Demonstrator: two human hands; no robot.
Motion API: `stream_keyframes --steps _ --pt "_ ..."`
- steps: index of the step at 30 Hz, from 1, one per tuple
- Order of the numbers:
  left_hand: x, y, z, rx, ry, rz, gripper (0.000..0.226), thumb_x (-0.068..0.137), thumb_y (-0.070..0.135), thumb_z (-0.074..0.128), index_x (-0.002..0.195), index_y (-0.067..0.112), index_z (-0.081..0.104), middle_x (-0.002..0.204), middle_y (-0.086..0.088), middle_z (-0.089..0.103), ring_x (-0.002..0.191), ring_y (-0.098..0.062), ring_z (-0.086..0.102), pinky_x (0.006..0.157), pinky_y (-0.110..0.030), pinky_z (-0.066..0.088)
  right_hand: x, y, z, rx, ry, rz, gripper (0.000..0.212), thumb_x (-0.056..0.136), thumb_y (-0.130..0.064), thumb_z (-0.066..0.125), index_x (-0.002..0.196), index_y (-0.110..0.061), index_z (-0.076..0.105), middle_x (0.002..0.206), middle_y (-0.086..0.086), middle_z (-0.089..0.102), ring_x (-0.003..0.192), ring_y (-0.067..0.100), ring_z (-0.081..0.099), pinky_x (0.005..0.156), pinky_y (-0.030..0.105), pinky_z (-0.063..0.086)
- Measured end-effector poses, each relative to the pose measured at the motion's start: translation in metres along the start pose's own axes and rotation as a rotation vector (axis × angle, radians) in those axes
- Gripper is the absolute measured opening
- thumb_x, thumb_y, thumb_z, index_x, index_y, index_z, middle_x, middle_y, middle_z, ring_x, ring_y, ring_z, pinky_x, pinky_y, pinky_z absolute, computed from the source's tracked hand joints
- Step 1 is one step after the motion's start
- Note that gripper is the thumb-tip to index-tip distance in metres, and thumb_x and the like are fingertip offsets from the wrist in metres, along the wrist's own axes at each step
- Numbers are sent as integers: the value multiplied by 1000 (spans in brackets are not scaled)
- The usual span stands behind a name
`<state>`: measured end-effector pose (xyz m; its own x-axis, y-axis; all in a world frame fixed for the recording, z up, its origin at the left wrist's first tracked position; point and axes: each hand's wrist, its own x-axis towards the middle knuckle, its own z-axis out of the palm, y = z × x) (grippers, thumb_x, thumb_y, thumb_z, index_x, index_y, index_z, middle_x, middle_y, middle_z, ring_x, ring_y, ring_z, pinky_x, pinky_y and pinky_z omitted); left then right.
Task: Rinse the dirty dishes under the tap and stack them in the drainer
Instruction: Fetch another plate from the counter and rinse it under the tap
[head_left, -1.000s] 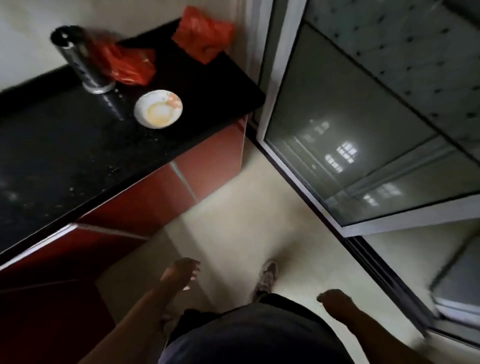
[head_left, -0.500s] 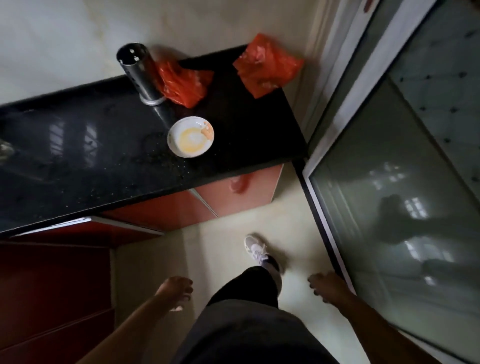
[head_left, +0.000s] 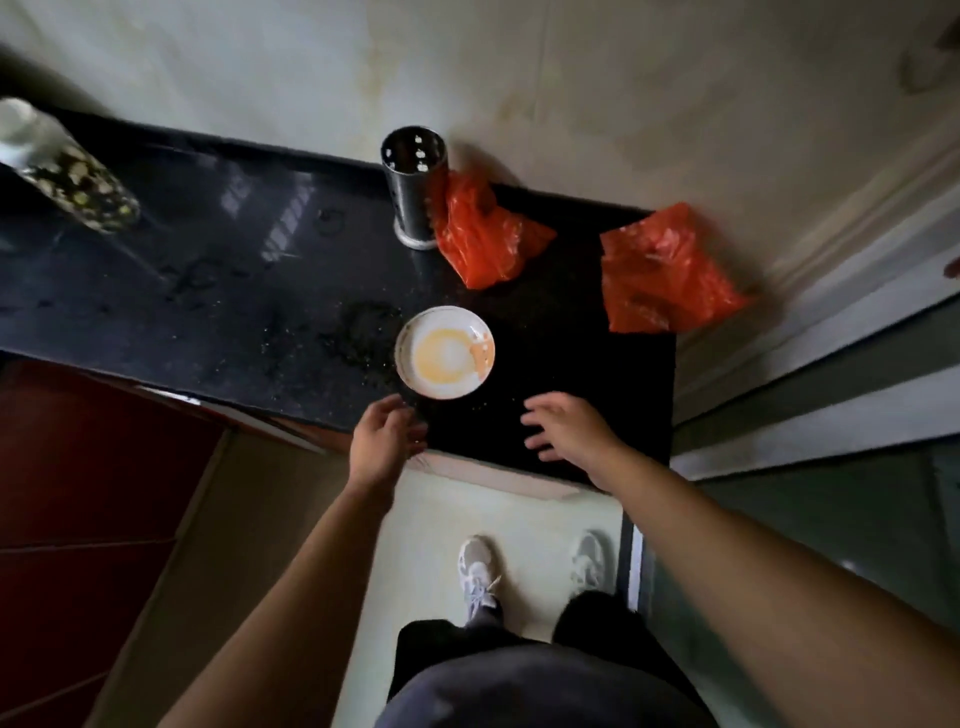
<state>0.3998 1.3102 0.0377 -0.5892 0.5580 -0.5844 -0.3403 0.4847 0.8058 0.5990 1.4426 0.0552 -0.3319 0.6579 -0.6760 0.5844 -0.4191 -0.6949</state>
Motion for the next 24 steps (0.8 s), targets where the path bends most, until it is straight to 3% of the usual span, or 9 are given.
stream_keyframes --steps 4,6,8,9,10,12,15,20,24 --pt "40 13 30 -120 143 -145 37 107 10 45 143 6 52 116 -17 68 94 -31 73 77 -39 63 50 -47 1 -35 -114 2 49 100 -21 48 149 -25 45 120 2 61 105 23 69 74 36 60" --pt "38 10 55 -66 82 -186 36 107 12 48 142 7 53 107 -12 69 86 -26 73 71 -38 64 66 -45 -6 -14 -58 77 59 100 -25 53 155 -21 33 127 5 59 106 23 66 73 35 60" --pt "40 9 76 0 72 -235 36 105 13 53 140 8 56 113 -16 71 86 -27 75 73 -43 67 73 -31 -19 47 -17 140 69 99 -29 59 158 -18 26 129 8 59 102 22 65 69 33 60" --pt "48 -1 72 -89 262 -258 36 103 13 56 138 9 59 119 -17 70 91 -29 75 76 -46 67 97 -50 -2 -78 -139 104 69 98 -28 61 158 -17 27 126 8 60 97 20 65 68 33 60" --pt "56 -10 71 -156 448 -279 34 101 13 59 135 11 62 122 -17 70 94 -30 74 78 -48 67 119 -67 13 -184 -248 74 66 98 -26 61 156 -17 31 121 6 61 92 17 64 66 32 59" --pt "61 -2 72 -12 536 -229 31 98 14 61 129 13 66 122 -14 71 94 -28 72 84 -44 65 129 -73 15 -210 -239 60 53 97 -24 61 148 -16 45 116 4 65 87 14 63 64 31 59" --pt "59 2 82 79 523 -131 27 96 16 61 122 14 66 120 -12 72 107 -30 69 94 -42 60 133 -72 15 -229 -147 -9 43 95 -23 63 136 -15 55 126 10 65 103 22 67 64 33 60" --pt "12 -16 54 -192 570 -125 18 98 11 58 115 15 60 114 -12 70 91 -30 76 67 -46 68 118 -68 42 -316 -228 -139 23 94 -17 60 117 -17 57 116 10 67 98 24 70 68 39 65" --pt "-52 -45 6 -356 652 -122 17 97 5 58 111 15 57 109 -12 69 77 -26 79 63 -40 67 76 -57 91 -342 -447 -177 16 96 -13 60 112 -15 58 105 10 72 91 22 73 68 41 65"
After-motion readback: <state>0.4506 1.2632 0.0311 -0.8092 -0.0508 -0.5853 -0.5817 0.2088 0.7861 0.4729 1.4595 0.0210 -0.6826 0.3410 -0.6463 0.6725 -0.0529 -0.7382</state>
